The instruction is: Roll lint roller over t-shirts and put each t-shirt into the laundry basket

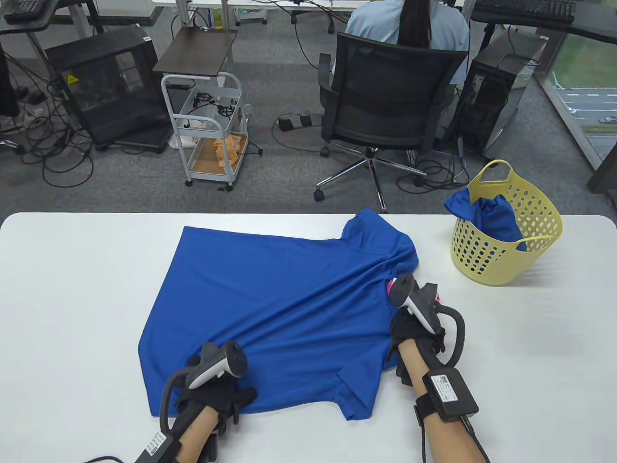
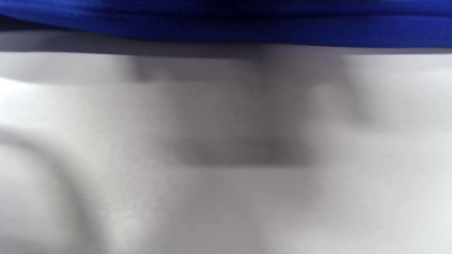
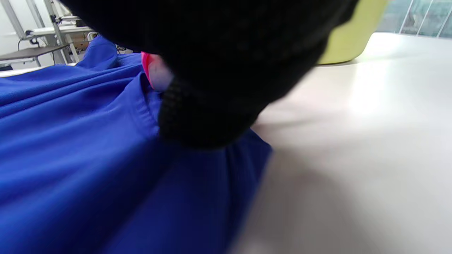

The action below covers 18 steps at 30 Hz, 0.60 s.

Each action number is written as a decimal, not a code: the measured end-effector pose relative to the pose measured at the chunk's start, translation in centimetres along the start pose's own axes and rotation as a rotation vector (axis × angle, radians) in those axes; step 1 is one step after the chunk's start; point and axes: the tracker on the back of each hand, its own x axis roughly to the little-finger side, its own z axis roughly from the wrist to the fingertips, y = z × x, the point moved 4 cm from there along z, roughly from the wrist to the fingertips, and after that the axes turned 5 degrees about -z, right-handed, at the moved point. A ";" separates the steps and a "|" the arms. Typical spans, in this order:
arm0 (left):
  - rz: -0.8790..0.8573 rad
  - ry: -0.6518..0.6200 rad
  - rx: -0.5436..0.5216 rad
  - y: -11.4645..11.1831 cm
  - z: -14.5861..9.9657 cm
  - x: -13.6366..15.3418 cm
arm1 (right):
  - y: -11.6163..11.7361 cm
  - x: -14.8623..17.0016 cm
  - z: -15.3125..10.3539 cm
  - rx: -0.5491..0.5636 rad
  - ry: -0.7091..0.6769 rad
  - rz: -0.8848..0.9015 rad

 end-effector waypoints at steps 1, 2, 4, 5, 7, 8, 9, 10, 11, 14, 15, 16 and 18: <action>0.001 0.000 0.002 0.0 0.0 0.0 | -0.4 0.0 1.2 0.004 0.021 0.012; 0.002 0.000 0.004 0.0 0.0 0.0 | -0.5 0.0 2.0 0.004 0.028 0.010; 0.003 0.000 0.004 0.0 0.0 0.0 | -0.8 -0.3 3.9 0.002 0.048 -0.005; 0.003 0.001 0.005 0.0 0.0 0.0 | -0.9 -0.3 4.5 0.007 0.059 -0.010; 0.005 0.003 0.004 0.0 0.0 0.0 | -1.3 -0.8 6.3 0.007 0.046 0.007; 0.005 0.003 0.004 0.0 0.0 0.0 | -1.3 -0.8 6.6 0.004 0.041 0.025; 0.005 0.004 0.003 0.0 0.0 0.0 | -1.4 -0.8 6.7 -0.002 0.038 0.060; 0.006 0.005 0.002 0.0 0.0 -0.1 | -1.6 -0.8 6.6 -0.009 0.027 0.097; 0.007 0.005 0.001 0.0 0.0 -0.1 | -2.1 -0.8 6.0 0.008 0.005 0.121; 0.009 0.002 0.002 0.0 0.0 -0.1 | -4.5 -0.9 3.2 0.119 -0.063 0.071; 0.011 0.001 0.001 0.0 0.0 -0.1 | -5.5 -1.0 1.5 0.162 -0.100 0.057; 0.012 0.000 0.001 0.0 0.0 -0.1 | -6.0 -1.1 0.2 0.180 -0.126 0.060; 0.012 0.000 0.000 0.0 0.0 -0.1 | -6.7 -2.0 -3.5 0.168 -0.214 0.095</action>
